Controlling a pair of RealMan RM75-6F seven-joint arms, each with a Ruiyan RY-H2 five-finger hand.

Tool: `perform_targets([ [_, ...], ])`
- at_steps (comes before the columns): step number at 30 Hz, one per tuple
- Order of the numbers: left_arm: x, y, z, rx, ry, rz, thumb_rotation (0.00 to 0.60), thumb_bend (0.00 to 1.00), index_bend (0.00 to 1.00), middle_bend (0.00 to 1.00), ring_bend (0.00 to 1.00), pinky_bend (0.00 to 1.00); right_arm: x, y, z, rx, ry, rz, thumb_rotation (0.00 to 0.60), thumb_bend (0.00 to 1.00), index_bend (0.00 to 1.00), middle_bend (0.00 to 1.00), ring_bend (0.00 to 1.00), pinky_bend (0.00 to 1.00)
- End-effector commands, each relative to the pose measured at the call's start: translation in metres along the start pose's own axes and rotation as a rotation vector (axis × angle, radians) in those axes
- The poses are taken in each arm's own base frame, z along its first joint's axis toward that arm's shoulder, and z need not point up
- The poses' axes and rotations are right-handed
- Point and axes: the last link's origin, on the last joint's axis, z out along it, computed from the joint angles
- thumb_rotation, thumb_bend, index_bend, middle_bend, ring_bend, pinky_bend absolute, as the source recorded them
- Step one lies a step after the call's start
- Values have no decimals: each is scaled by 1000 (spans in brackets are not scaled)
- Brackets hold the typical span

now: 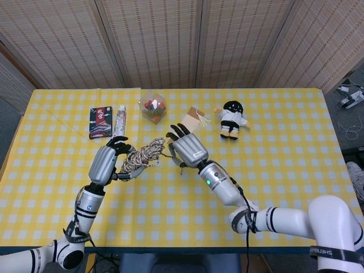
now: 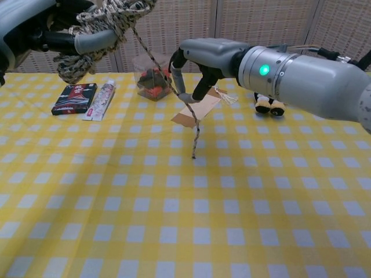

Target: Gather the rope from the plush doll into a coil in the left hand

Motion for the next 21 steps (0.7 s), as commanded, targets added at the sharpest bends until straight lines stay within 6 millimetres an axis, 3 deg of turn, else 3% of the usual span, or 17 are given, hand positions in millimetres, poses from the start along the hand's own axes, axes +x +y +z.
perform_targets([
  [1, 2, -1, 3, 8, 6, -2, 405, 229, 738, 747, 533, 229, -5, 0, -3, 3, -11, 1, 600, 448, 635, 208, 0, 0],
  [13, 8, -13, 13, 59, 48, 59, 405, 229, 738, 746, 533, 229, -23, -6, -16, 37, -56, -4, 600, 448, 636, 209, 0, 0],
  [21, 16, -25, 17, 96, 67, 94, 400, 229, 738, 747, 533, 229, -24, -5, -24, 47, -61, -5, 600, 448, 636, 211, 0, 0],
])
